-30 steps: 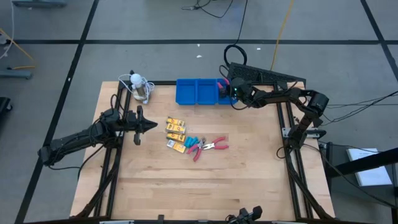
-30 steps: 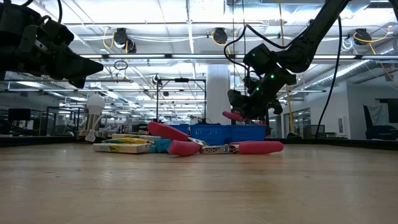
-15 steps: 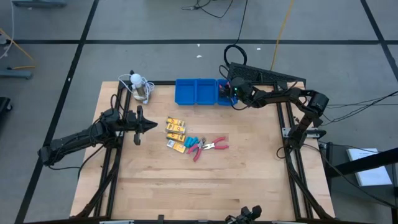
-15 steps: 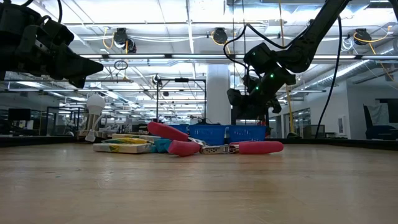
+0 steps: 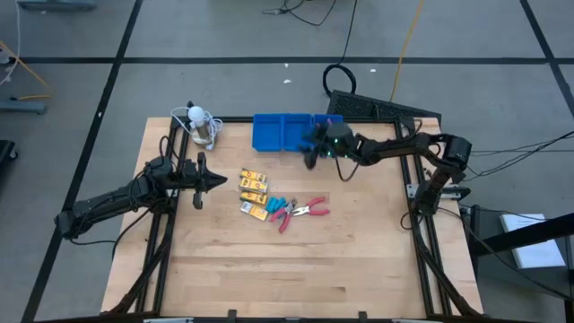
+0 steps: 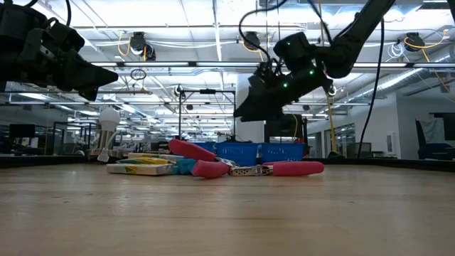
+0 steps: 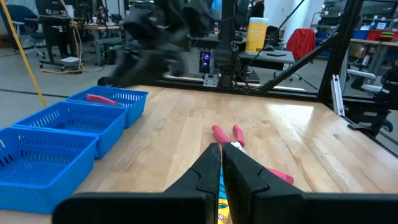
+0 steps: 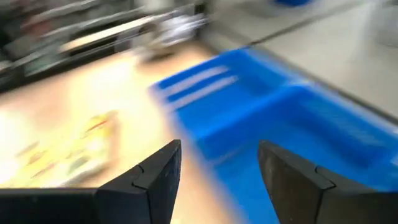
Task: Pick & Place School Supplies
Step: Put the red ticket punch into the right blue bin
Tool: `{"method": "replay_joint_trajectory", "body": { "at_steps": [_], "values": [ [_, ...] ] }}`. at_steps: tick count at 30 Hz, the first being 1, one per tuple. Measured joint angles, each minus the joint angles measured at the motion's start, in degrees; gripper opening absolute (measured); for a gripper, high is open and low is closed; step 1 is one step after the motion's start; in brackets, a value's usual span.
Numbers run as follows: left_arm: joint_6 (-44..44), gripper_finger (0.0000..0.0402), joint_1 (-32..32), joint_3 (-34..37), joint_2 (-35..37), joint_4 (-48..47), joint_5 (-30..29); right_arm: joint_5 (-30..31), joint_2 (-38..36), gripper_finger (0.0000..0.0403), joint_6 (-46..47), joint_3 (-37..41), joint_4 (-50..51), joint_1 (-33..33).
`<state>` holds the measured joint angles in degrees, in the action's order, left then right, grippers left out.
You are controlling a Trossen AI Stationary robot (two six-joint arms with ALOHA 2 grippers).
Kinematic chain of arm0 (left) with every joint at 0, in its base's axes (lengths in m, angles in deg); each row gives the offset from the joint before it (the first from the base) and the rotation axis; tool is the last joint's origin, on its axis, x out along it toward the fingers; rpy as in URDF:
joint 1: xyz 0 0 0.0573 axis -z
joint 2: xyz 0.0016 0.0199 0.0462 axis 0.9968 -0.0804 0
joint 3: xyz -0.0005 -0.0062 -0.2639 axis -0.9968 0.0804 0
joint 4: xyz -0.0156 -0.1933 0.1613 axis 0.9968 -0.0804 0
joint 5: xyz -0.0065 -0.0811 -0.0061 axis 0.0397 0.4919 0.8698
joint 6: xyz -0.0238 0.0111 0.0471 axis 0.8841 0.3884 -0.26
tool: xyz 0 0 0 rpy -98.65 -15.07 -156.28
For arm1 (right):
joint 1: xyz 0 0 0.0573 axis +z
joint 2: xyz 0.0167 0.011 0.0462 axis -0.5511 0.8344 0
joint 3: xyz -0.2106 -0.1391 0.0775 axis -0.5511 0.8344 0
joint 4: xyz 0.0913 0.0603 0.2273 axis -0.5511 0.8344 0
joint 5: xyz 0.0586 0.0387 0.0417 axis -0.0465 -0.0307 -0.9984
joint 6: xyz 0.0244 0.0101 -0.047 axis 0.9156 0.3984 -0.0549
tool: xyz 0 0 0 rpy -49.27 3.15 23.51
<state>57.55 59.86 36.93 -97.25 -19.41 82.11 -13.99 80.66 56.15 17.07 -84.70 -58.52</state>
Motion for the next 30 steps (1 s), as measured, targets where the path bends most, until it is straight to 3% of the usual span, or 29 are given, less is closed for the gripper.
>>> {"method": "replay_joint_trajectory", "body": {
  "at_steps": [4,11,17,30],
  "values": [
    [0.0,0.0019,0.0,0.0,0.0,0.0,0.0,-9.4,0.0,0.0202,-4.7,0.0,4.2,6.2],
    [0.0,0.0019,0.0,0.0,0.0,0.0,0.0,-9.2,0.0,0.0202,-8.4,-0.4,21.1,18.8],
    [0.0,0.0019,0.0,0.0,0.0,0.0,0.0,-4.2,0.0,0.0201,-5.1,-4.2,36.0,25.4],
    [0.0,0.0019,0.0,0.0,0.0,0.0,0.0,2.1,-0.1,0.0201,-2.7,-3.0,47.1,29.4]
  ]
}}
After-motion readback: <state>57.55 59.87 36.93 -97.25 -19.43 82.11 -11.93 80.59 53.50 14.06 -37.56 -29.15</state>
